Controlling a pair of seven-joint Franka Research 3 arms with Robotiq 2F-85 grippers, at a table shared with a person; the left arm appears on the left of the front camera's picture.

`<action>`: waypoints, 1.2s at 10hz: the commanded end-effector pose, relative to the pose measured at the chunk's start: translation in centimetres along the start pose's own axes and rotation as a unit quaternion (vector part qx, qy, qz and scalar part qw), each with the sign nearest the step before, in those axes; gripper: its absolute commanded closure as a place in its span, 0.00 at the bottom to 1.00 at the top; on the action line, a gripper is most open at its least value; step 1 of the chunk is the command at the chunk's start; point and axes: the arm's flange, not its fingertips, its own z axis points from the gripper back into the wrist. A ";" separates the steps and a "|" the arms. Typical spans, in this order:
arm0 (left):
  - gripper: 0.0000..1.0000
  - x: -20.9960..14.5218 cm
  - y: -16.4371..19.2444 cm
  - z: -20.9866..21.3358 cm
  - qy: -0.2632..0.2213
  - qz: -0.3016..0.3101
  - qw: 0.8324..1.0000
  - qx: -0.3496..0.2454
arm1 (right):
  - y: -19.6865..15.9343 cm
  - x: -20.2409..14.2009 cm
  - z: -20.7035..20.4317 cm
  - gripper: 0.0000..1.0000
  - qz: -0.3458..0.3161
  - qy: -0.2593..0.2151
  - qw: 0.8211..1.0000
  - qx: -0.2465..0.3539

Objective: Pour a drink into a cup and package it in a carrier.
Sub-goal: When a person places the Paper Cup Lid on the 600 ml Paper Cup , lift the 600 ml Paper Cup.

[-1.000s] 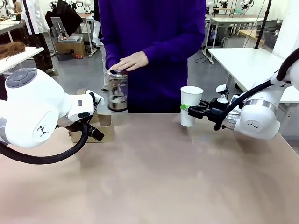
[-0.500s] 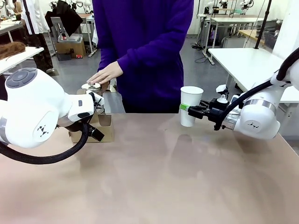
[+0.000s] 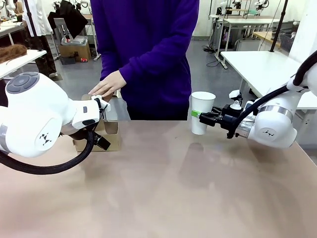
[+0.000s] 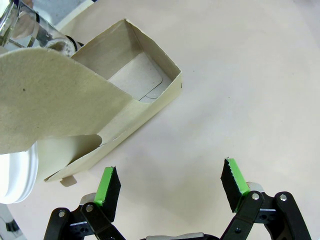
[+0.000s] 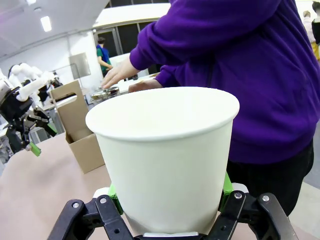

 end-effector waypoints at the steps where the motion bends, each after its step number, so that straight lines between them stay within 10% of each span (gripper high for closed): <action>1: 0.00 0.0 0.0 0.0 0.000 0.000 1.000 0.000 | 0.3 0.4 0.0 0.20 0.002 -0.001 1.000 0.001; 12: 0.00 0.0 0.0 0.0 0.000 0.000 1.000 0.000 | 0.3 0.4 0.0 0.20 0.002 -0.001 1.000 0.001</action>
